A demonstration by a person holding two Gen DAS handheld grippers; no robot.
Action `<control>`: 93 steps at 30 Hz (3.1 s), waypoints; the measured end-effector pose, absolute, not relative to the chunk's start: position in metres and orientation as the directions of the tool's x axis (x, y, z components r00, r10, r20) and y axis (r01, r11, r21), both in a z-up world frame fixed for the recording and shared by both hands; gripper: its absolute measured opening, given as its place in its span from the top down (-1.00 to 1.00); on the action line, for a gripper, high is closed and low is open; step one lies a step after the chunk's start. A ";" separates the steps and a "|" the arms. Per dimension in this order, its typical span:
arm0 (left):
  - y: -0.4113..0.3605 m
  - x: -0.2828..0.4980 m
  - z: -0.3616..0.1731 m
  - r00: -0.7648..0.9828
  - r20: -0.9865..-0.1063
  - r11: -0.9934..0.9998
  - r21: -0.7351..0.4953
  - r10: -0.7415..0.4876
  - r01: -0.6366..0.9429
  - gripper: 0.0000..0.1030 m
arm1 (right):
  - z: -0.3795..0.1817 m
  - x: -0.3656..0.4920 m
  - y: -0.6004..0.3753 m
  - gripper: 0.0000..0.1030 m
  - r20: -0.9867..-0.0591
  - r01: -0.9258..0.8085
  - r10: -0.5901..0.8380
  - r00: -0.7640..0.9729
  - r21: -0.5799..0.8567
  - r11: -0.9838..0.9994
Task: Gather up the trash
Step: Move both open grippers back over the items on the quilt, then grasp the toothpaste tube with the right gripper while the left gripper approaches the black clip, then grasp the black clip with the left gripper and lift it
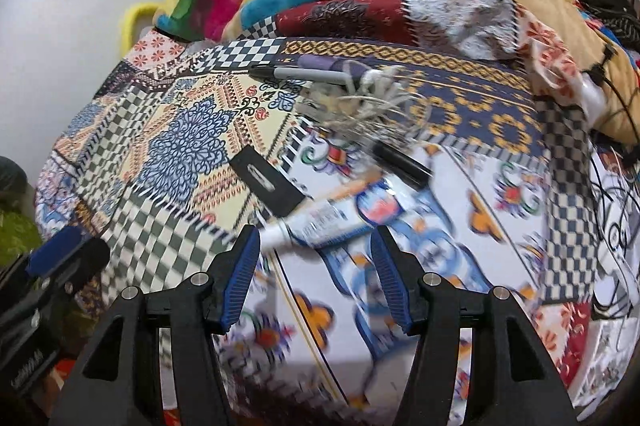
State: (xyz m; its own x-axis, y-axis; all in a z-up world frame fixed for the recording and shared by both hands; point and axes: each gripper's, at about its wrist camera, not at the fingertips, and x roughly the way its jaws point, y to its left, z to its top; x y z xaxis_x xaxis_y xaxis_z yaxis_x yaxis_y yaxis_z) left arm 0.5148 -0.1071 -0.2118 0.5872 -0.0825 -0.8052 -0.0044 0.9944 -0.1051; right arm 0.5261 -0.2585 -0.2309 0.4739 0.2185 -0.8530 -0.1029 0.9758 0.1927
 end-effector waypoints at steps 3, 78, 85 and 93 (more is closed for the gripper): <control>-0.097 0.522 -0.225 0.573 -0.816 0.994 -0.104 -0.070 -0.026 -0.08 | -0.241 0.538 -0.247 -0.05 -0.863 -0.097 0.170 0.476 0.141 0.985; -0.169 0.570 -0.244 0.558 -0.812 0.984 -0.133 -0.175 0.115 0.55 | -0.214 0.495 -0.332 0.47 -0.771 -0.070 0.183 0.609 0.178 0.982; -0.157 0.536 -0.187 0.624 -0.761 0.984 -0.123 -0.175 0.127 0.54 | -0.167 0.474 -0.313 0.68 -0.719 -0.130 0.226 0.657 0.187 0.974; -0.137 0.488 -0.139 0.686 -0.714 0.990 -0.093 -0.142 0.108 0.54 | -0.141 0.450 -0.287 0.69 -0.697 -0.190 0.230 0.679 0.136 0.972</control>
State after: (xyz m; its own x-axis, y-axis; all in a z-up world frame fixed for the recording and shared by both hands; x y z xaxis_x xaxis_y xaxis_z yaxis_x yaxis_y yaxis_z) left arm 0.4878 -0.1367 -0.1388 0.6858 -0.1421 -0.7138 0.1078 0.9898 -0.0935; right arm 0.4499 -0.2868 -0.1405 0.6793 0.2303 -0.6968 -0.1896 0.9723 0.1365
